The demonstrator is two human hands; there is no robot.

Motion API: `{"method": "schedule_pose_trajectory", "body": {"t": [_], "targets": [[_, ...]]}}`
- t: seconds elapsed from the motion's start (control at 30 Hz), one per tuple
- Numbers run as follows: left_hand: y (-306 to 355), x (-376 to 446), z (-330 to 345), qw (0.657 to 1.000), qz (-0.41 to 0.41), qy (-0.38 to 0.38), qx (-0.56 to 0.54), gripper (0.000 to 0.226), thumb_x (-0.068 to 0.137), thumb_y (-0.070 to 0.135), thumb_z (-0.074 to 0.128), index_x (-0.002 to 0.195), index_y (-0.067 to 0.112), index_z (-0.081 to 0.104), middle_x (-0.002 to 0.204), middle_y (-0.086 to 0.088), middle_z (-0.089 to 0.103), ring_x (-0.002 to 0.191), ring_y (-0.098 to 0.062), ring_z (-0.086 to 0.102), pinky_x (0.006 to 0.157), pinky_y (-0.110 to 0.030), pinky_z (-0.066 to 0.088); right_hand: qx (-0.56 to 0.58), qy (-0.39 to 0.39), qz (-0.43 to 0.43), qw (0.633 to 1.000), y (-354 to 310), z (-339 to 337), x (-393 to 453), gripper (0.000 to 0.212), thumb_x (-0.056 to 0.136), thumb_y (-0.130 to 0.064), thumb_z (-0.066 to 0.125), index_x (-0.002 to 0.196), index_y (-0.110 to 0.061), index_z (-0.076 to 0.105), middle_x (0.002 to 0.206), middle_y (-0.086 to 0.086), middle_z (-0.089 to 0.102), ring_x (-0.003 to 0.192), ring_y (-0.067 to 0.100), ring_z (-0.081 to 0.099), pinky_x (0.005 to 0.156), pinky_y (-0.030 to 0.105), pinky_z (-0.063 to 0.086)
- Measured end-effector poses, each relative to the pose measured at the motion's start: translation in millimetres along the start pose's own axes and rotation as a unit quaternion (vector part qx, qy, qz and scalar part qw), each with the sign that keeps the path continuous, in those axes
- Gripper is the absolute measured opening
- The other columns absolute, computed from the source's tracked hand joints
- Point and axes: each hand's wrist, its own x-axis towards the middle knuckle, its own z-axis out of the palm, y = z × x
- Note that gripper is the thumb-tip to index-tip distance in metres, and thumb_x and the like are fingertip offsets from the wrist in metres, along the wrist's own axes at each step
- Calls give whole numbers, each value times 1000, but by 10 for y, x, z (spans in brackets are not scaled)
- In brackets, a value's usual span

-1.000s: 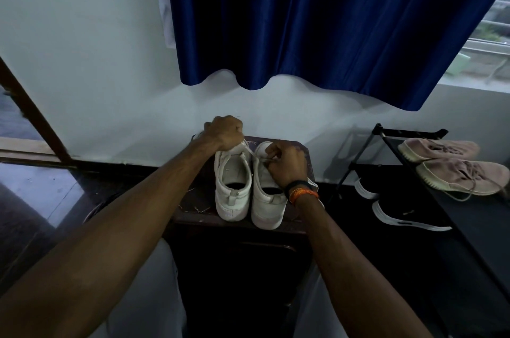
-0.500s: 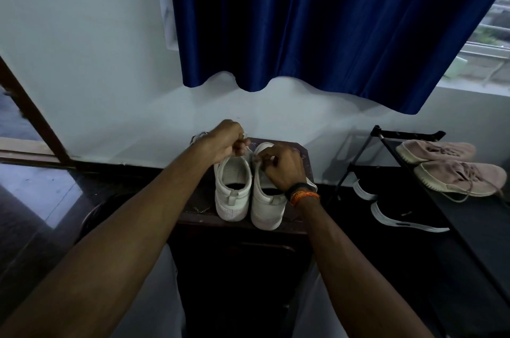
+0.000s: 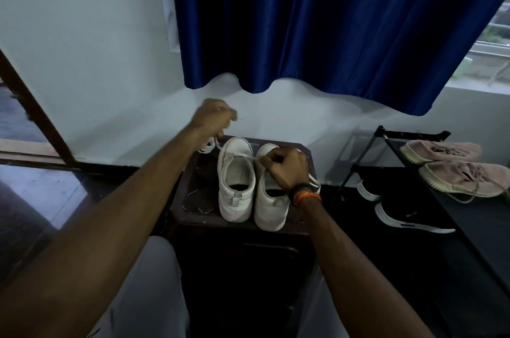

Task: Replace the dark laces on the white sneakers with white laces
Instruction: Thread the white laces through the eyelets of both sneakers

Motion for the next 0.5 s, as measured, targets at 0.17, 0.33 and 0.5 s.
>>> {"method": "schedule_pose_trajectory", "body": {"t": [0.17,0.33,0.5], "targets": [[-174,-61,544,949,85,-138,271,9,78,11,72,83,17,77,88,2,75,86,-14,70,79,-30,58,39,11,41,998,25,1,14,6,68,-25,73,71,-21,70,66,-5,71,69,15,67,70,35,57],[-231,-55,752,893,101,-149,412,18,74,13,74,90,21,76,95,-7,73,88,-27,70,82,-40,60,57,5,63,996,51,17,45,7,69,-20,73,73,-20,68,70,-3,71,70,18,68,73,41,58],[-276,-79,767,890,152,-128,411,19,78,5,71,93,15,78,95,-9,70,88,-30,69,78,-37,58,61,7,59,996,57,33,46,10,72,-16,79,72,-18,69,70,-5,71,71,16,68,73,42,59]]}}
